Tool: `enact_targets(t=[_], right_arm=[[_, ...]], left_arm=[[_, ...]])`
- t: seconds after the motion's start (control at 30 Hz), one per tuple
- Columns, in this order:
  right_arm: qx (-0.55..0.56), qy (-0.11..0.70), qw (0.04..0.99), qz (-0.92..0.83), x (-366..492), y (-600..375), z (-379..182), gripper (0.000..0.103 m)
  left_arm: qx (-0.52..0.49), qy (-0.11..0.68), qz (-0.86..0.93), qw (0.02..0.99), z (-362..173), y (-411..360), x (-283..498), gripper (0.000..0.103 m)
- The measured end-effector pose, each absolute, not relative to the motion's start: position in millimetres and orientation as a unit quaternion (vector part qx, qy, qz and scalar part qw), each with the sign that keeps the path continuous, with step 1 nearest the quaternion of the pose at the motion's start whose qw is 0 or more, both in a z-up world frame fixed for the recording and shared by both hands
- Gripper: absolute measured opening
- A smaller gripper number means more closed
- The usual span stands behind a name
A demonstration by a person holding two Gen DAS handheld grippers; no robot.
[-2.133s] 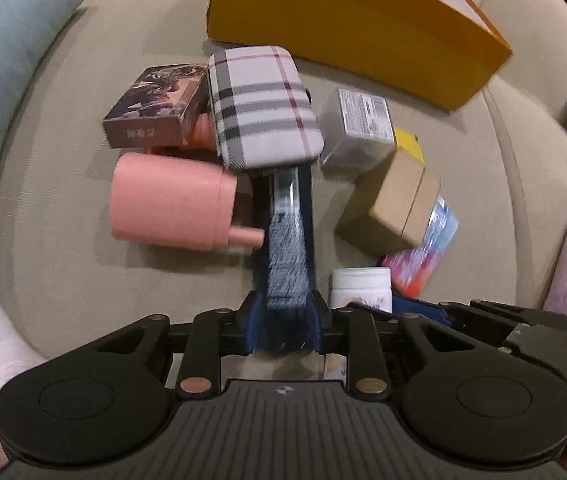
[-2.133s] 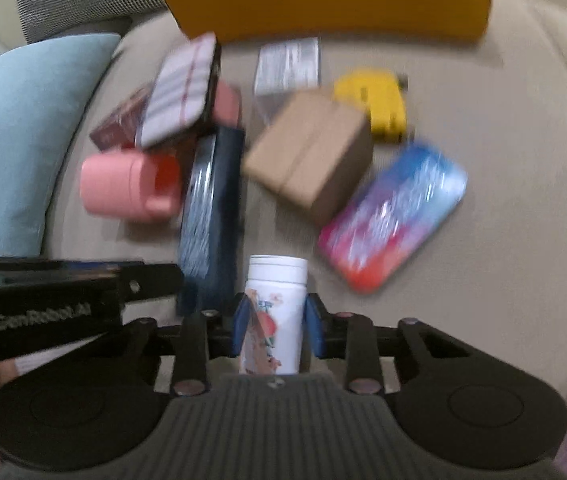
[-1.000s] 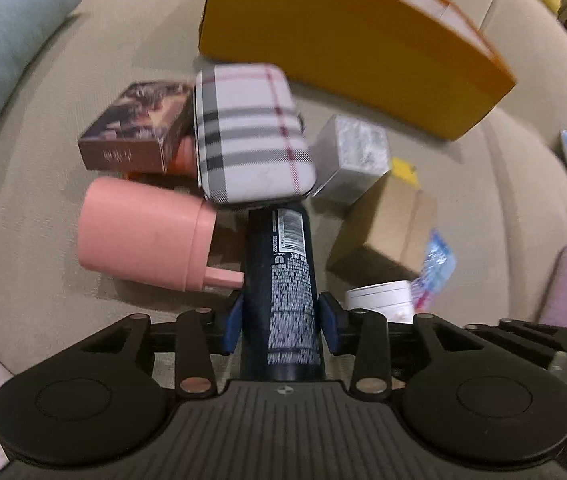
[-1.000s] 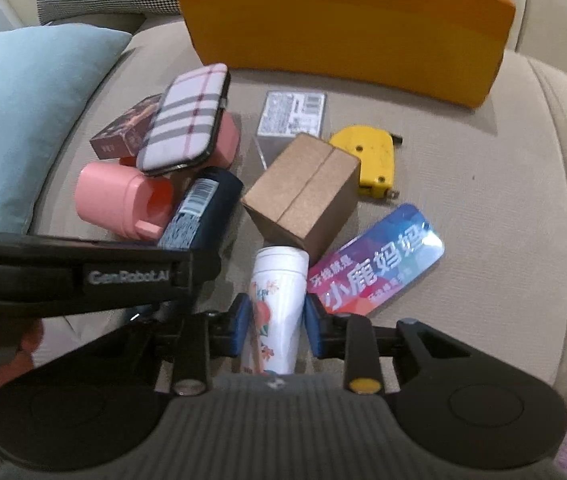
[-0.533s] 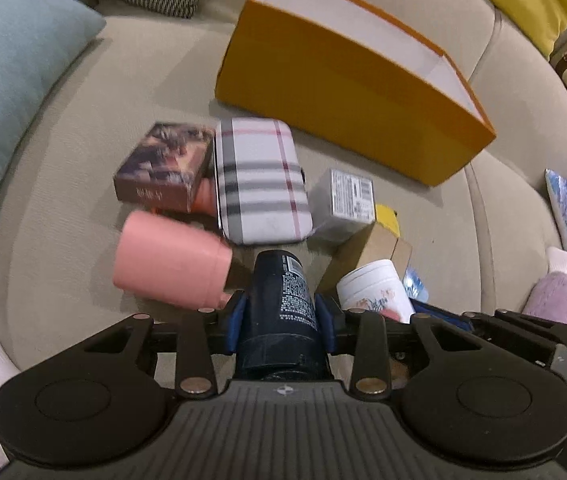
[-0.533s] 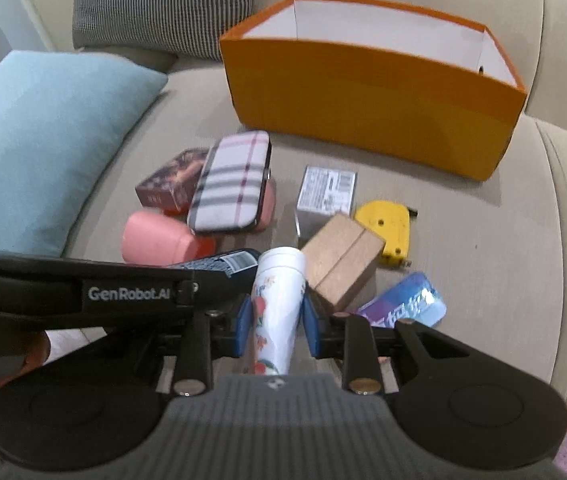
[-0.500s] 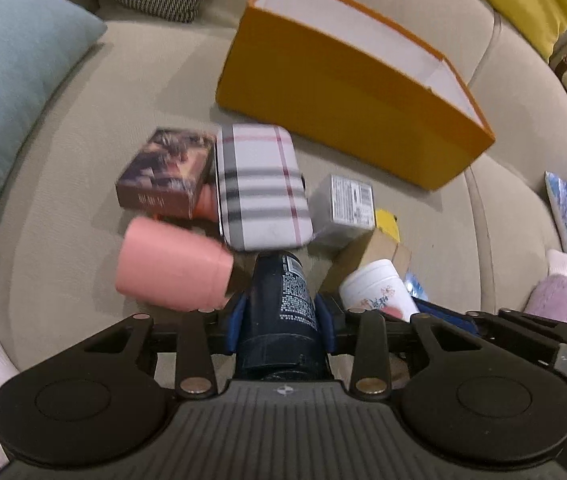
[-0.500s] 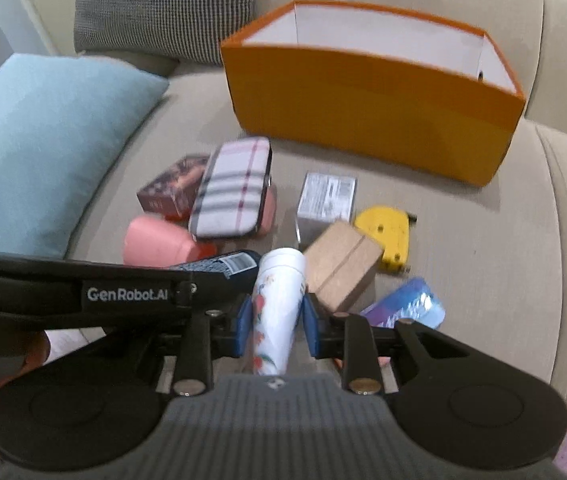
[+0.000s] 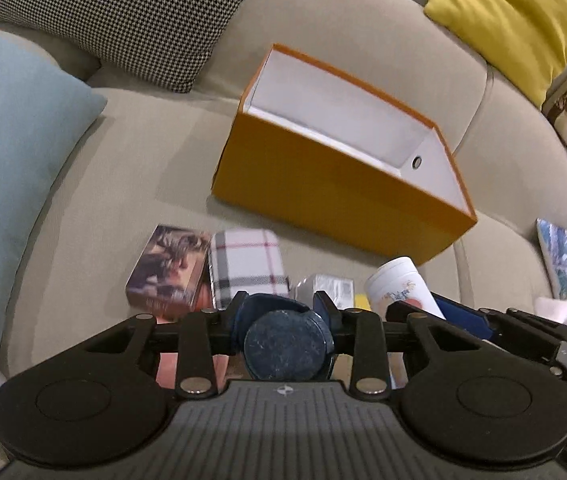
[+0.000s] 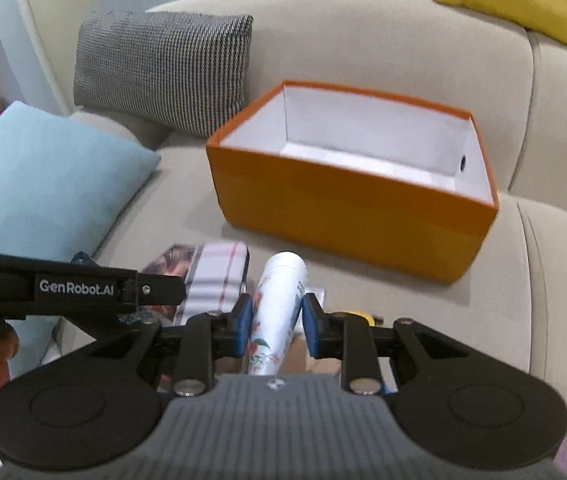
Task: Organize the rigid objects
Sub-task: 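Lift both held items and carry them over the orange shoebox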
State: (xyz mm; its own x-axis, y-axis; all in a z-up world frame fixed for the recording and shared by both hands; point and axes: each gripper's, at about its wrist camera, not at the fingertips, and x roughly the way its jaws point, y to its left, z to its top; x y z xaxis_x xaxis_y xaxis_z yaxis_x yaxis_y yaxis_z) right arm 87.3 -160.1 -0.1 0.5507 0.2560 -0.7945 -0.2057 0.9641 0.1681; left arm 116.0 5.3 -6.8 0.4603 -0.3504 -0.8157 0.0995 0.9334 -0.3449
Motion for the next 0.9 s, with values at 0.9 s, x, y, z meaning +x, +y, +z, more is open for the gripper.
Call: enact_targets(t=[0.9], right_arm=[[0.014,0.401,0.912,0.09,237,-160,22,0.028]], left_arm=[[-0.027,0.432,-0.204,0.878,43,-30,289,0.039]])
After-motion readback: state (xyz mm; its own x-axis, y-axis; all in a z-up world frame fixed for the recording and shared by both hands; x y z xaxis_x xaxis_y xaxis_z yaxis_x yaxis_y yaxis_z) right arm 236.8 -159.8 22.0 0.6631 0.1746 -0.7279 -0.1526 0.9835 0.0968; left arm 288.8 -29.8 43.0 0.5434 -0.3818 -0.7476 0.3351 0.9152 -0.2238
